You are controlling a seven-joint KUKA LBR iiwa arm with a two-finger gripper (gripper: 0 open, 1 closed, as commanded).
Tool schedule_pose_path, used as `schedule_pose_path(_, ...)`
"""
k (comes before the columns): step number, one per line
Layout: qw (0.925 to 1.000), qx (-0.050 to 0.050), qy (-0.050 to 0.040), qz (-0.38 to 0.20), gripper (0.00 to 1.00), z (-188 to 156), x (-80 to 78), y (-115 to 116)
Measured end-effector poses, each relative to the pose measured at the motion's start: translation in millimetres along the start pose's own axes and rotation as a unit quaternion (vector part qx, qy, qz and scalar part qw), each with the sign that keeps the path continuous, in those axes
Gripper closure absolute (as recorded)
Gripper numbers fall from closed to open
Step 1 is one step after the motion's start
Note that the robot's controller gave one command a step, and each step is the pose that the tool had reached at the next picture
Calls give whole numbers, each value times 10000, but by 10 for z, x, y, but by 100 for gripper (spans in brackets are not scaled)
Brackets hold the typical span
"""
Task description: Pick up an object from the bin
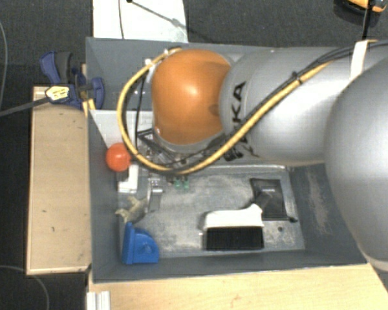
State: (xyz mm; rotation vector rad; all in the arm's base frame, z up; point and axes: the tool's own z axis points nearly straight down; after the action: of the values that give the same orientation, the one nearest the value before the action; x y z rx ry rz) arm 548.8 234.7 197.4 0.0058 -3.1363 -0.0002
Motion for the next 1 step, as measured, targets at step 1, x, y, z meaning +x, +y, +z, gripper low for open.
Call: schedule_pose_path(1,10000,-8,-41,30,0,-51,-19,-15)
